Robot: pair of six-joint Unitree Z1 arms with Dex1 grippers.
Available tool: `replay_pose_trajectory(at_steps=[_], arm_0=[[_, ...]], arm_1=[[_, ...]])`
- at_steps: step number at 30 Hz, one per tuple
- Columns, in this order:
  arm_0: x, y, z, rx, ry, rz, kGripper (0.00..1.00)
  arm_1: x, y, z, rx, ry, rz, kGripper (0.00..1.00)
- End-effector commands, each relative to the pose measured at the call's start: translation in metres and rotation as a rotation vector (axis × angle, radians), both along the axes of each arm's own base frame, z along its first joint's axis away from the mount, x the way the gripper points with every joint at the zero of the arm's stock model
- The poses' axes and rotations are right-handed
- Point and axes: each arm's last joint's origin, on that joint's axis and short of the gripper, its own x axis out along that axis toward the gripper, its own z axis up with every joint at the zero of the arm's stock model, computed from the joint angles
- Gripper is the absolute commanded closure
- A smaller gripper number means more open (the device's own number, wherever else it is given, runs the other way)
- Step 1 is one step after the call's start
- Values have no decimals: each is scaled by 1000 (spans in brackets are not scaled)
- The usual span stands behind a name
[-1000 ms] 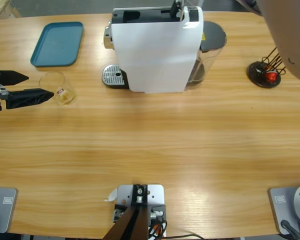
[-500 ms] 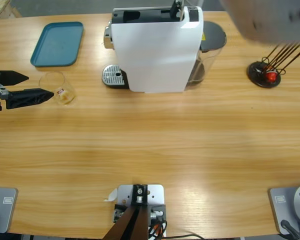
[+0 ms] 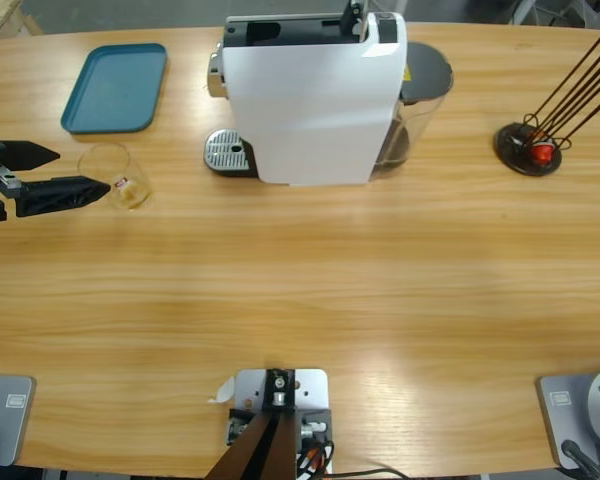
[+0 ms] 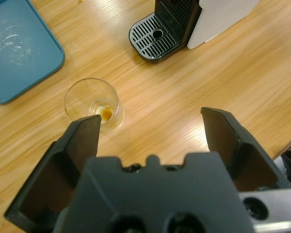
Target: Pour coffee
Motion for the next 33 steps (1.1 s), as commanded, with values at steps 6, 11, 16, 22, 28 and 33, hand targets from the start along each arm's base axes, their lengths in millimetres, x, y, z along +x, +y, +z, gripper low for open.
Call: replay_pose_trajectory(at_steps=[6,11,16,22,28,33], arm_0=[[2,-5,-18,50,46,0,105],[3,-5,-18,53,49,0,105],[4,-6,-19,56,53,0,105],[4,-7,-20,59,55,0,105],[5,-7,-21,61,58,0,105],[6,-8,-21,65,61,0,105]], arm_1=[[-31,43,-46,-97,48,76,1000],[-29,54,-52,-102,72,97,1000],[-25,64,-55,-109,88,113,1000],[-24,80,-66,-133,122,137,1000],[-31,102,-85,-149,171,187,1000],[-37,117,-102,-155,222,212,1000]])
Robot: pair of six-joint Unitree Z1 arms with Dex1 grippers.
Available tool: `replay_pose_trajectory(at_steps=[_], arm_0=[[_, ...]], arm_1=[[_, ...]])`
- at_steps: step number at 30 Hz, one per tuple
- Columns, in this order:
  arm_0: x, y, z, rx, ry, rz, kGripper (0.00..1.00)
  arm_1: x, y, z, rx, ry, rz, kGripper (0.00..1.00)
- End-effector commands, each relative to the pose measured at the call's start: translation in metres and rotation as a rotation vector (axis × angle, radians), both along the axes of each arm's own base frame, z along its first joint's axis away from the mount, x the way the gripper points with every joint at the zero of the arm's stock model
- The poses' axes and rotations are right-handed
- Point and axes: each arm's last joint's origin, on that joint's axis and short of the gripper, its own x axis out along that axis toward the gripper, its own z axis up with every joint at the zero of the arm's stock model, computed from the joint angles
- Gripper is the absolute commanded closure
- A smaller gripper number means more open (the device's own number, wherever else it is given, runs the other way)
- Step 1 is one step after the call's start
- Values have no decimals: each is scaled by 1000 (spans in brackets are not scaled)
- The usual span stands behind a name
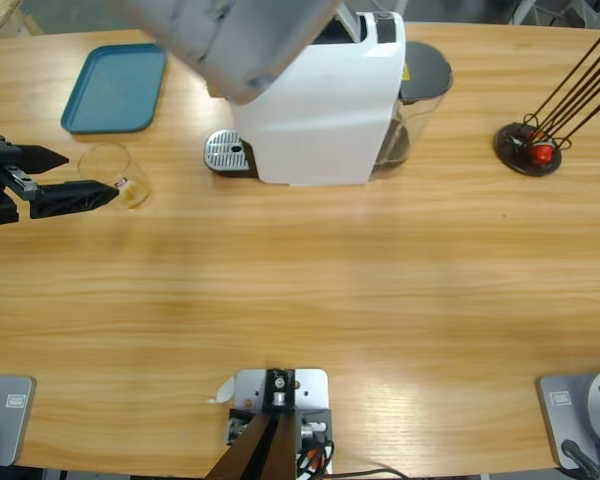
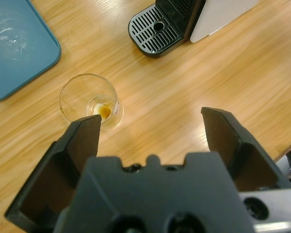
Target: Pour coffee
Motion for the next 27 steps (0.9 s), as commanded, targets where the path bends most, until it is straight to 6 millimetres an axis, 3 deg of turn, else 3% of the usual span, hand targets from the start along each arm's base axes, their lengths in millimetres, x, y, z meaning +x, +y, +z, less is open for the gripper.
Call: replay_pose_trajectory(at_steps=[1,14,20,27], arm_0=[[1,-3,-15,43,38,0,105],[0,-3,-15,43,38,0,105],[0,-2,-15,41,39,3,105],[-1,-2,-15,40,43,6,105]], arm_1=[[-14,50,-76,-112,140,87,1000],[-12,59,-100,-140,180,85,1000],[1,55,-104,-144,187,54,1000],[2,56,-113,-137,215,49,1000]])
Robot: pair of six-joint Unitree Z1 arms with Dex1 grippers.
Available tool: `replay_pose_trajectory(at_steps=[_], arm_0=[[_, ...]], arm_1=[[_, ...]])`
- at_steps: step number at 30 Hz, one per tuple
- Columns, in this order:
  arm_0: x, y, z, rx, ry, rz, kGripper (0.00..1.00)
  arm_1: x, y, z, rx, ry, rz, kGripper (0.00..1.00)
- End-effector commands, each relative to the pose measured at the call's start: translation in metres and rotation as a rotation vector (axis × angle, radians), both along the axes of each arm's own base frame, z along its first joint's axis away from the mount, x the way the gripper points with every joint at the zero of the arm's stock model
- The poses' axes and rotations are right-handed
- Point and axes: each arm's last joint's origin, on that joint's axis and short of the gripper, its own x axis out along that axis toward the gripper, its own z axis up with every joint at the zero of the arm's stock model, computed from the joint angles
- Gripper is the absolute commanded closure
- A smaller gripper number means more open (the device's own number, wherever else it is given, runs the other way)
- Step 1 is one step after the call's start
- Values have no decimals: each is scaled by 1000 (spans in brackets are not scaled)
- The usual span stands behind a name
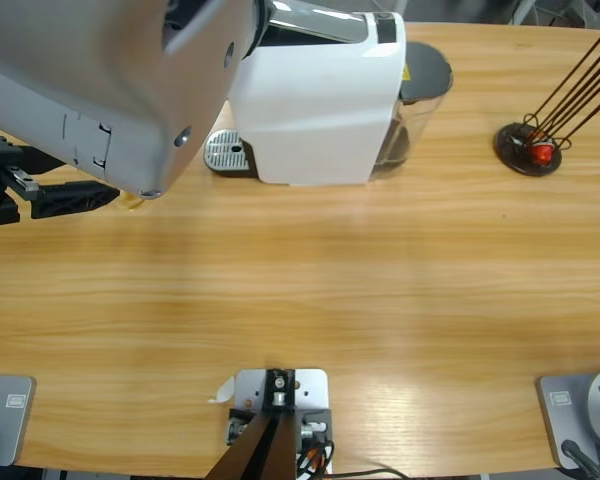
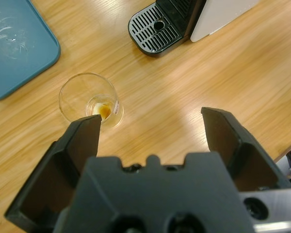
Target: Pour coffee
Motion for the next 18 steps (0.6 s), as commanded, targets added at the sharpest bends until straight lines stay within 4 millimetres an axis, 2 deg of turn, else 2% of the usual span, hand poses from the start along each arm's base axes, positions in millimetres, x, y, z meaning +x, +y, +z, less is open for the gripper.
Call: replay_pose_trajectory(at_steps=[1,18], arm_0=[[-1,-1,-14,40,39,3,105],[-3,0,-14,39,44,8,105]], arm_1=[[9,20,-80,-130,130,6,1000],[9,24,-96,-120,189,13,1000]])
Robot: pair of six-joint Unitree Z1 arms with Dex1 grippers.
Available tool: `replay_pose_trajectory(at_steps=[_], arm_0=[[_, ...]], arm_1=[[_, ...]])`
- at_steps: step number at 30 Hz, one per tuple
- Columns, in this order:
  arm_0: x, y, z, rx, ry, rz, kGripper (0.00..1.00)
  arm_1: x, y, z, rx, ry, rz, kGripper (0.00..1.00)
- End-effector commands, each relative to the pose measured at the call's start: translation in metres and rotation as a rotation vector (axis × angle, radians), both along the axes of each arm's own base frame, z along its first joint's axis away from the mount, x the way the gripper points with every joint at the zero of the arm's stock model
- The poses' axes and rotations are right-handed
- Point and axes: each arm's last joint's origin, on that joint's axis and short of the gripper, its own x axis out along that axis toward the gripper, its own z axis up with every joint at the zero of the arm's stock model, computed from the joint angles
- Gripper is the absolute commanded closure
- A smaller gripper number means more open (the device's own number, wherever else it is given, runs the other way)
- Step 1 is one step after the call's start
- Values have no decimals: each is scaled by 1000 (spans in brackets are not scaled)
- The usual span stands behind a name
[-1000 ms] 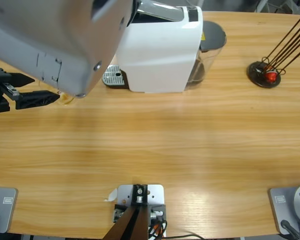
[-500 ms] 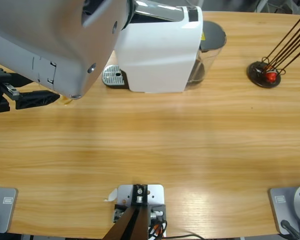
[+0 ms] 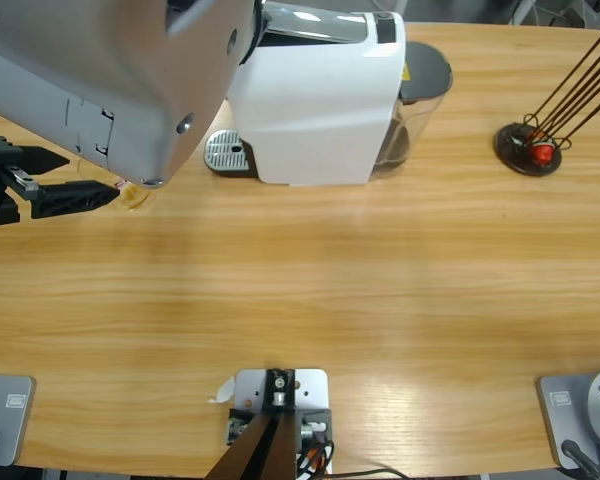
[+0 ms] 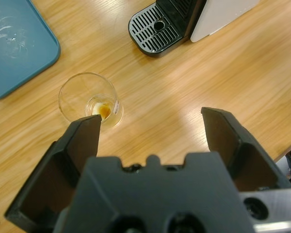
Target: Pour coffee
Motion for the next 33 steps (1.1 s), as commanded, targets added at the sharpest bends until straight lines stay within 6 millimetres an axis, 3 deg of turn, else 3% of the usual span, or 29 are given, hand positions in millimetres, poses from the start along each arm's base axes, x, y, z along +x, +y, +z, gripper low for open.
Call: replay_pose_trajectory(at_steps=[1,33], arm_0=[[-3,0,-14,41,42,5,105],[-3,0,-15,59,64,8,105]], arm_1=[[8,22,-95,-176,130,8,1000],[16,18,-128,-120,199,-66,1000]])
